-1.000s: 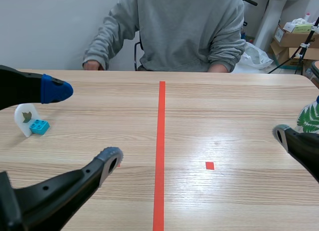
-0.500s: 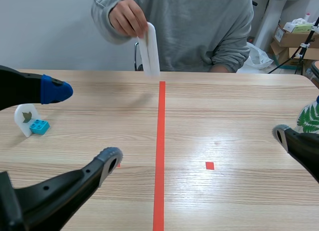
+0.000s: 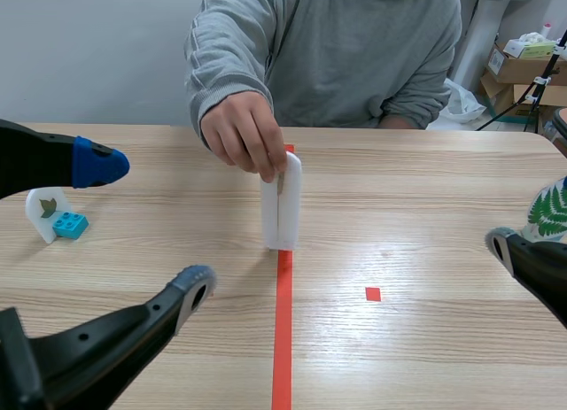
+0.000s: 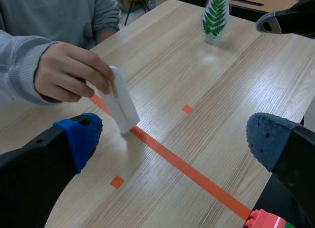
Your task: Do the leaf sorting experiment
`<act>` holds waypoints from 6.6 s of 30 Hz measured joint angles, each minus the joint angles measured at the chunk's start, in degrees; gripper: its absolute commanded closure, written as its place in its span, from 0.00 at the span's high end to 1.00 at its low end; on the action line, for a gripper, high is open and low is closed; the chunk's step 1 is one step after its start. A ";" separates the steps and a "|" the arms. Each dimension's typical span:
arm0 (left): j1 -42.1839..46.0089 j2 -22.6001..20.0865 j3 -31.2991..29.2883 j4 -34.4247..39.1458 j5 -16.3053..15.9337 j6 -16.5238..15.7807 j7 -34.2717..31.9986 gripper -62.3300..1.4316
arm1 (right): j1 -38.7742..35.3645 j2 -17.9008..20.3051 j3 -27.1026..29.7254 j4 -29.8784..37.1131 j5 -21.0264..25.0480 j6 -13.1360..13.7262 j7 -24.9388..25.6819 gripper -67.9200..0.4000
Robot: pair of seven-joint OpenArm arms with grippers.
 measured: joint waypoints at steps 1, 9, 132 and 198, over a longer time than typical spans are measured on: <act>0.00 0.00 0.00 0.00 0.00 0.00 0.00 1.00 | 0.00 0.00 0.00 0.00 0.00 0.00 0.00 0.80; 0.00 0.00 0.00 0.00 0.00 0.00 0.00 1.00 | 0.00 0.00 0.00 0.00 0.00 0.00 0.00 0.80; -64.54 13.29 30.21 -78.99 20.79 -6.10 -5.97 1.00 | -0.02 0.00 0.00 0.00 -0.81 0.00 0.00 0.80; -35.78 6.03 -10.60 -57.40 9.94 8.79 -8.00 0.06 | -0.02 0.00 0.00 0.00 -1.51 0.00 0.00 0.80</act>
